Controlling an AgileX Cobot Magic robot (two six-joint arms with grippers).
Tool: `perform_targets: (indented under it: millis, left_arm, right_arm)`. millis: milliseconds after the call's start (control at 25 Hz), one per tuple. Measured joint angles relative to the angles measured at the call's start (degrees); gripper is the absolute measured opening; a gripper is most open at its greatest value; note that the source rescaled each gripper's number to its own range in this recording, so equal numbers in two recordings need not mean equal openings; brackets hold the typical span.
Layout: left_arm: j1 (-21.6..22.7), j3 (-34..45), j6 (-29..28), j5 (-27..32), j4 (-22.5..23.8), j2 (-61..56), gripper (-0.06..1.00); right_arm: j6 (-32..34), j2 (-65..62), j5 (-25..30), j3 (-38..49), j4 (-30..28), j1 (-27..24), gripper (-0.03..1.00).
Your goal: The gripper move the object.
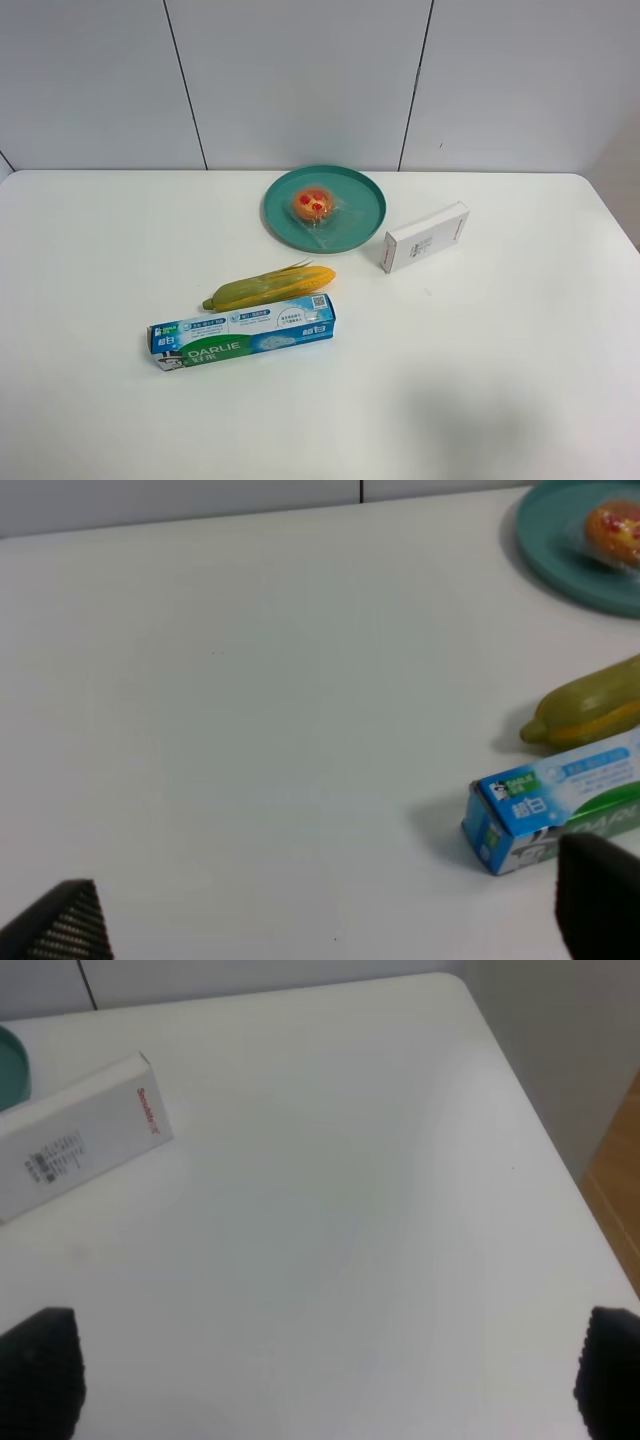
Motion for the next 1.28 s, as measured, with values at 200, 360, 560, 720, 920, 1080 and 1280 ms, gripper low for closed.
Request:
perform_targets:
  millis: [200, 360, 560, 720, 920, 1080, 1280]
  left_arm:
    - [0.00, 0.00, 0.00, 0.00, 0.00, 0.00, 1.00]
    - [0.00, 0.00, 0.00, 0.00, 0.00, 0.00, 1.00]
    - [0.00, 0.00, 0.00, 0.00, 0.00, 0.00, 1.00]
    - [0.00, 0.00, 0.00, 0.00, -0.04, 0.00, 1.00]
    - [0.00, 0.00, 0.00, 0.00, -0.04, 0.00, 1.00]
    - [0.00, 0.00, 0.00, 0.00, -0.04, 0.00, 1.00]
    - [0.00, 0.00, 0.00, 0.00, -0.04, 0.00, 1.00]
  right_arm:
    - [-1.94, -1.13, 0.98, 1.34, 0.43, 0.00, 1.00]
    - [-2.34, -1.93, 2.40, 2.48, 0.43, 0.00, 1.00]
    - [-2.34, -3.81, 2.54, 2.53, 0.43, 0.00, 1.00]
    - [-2.34, -3.81, 2.54, 2.53, 0.43, 0.00, 1.00]
    - [-2.29, -3.81, 2.54, 2.53, 0.12, 0.00, 1.00]
    - [-2.29, -3.81, 2.54, 2.55, -0.19, 0.00, 1.00]
    - [-2.24, -3.81, 2.54, 2.55, -0.19, 0.00, 1.00]
